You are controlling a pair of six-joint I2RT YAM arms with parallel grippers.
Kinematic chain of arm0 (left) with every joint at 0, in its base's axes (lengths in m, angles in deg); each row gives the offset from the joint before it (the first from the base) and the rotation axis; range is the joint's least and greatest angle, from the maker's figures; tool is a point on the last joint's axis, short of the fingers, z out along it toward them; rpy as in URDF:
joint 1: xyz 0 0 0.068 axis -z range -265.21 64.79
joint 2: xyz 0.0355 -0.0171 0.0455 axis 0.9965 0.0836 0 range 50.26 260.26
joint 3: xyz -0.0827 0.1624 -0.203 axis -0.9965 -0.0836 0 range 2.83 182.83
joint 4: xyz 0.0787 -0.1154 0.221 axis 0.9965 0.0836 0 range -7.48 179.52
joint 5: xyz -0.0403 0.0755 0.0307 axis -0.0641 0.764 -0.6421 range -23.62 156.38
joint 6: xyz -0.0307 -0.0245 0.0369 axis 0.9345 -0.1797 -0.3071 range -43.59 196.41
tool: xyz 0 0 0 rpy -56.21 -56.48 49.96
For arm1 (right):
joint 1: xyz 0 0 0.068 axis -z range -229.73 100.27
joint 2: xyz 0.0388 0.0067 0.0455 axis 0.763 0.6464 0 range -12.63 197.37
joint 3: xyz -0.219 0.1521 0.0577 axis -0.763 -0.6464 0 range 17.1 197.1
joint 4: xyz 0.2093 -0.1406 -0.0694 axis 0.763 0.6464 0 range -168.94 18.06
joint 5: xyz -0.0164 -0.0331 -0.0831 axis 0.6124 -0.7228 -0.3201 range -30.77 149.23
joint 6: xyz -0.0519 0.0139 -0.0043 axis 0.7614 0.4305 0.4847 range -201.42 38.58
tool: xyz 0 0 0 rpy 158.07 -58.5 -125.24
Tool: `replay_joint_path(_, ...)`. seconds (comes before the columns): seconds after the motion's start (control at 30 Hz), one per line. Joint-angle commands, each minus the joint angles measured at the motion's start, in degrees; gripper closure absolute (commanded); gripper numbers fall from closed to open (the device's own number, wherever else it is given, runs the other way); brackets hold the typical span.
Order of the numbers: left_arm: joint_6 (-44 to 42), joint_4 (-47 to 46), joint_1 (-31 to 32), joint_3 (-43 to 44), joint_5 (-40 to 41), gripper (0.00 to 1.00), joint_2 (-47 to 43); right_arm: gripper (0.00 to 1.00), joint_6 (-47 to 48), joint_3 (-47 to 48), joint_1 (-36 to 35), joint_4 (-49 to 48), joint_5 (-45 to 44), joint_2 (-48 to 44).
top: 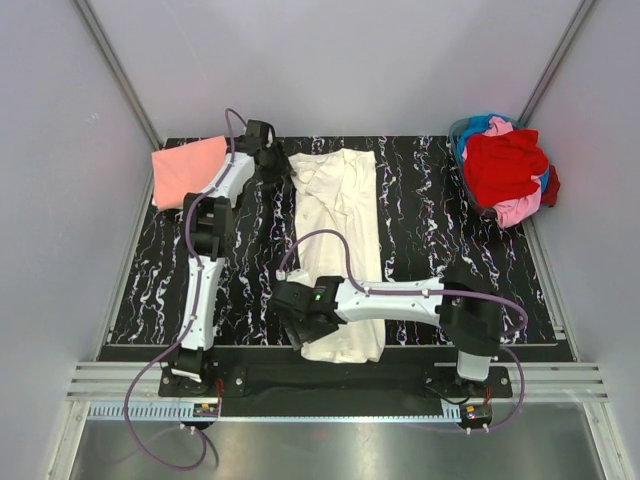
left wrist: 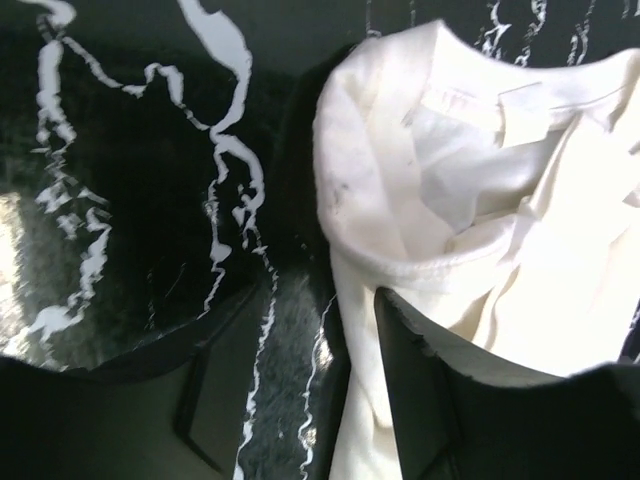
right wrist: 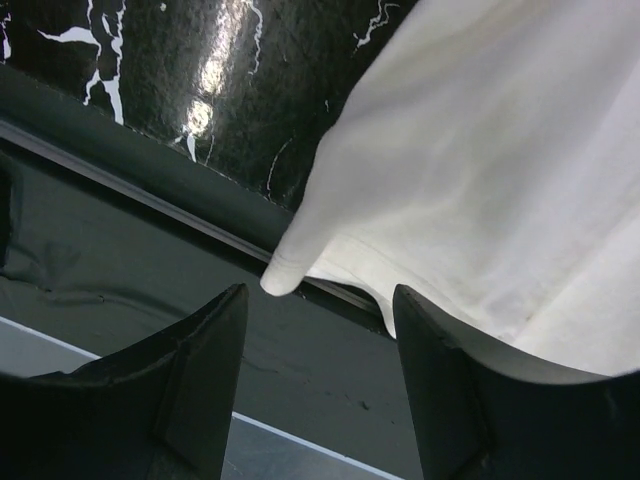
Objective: Fold and stack the t-shirts
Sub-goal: Fold the tshirt
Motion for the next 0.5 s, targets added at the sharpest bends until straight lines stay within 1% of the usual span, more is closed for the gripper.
replay_joint_path(0.0, 0.97, -3.0, -0.17, 1.33, -3.43, 0.46, 3.12, 0.33, -0.41, 2.74, -0.54, -2.04, 0.31, 1.06)
replay_joint_path(0.13, 0.97, -4.59, -0.17, -0.42, -4.05, 0.5, 3.21, 0.33, -0.68, 3.18, -1.33, -3.36, 1.38, 3.35)
replay_joint_path(0.27, 0.97, -5.73, -0.17, -1.74, -3.87, 0.54, 2.78, 0.39, -0.59, 3.18, -2.03, -4.68, 2.08, 5.63)
replay_joint_path(0.33, 1.32, -6.52, -0.17, -2.01, -4.05, 0.59, 2.77, 0.44, -0.76, 3.01, -2.21, -5.29, 2.43, 6.34)
replay_joint_path(0.47, 1.85, -7.93, -0.17, -1.92, -4.84, 0.68, 2.77, 0.62, -0.5, 2.65, -2.29, -4.68, 1.38, 7.75)
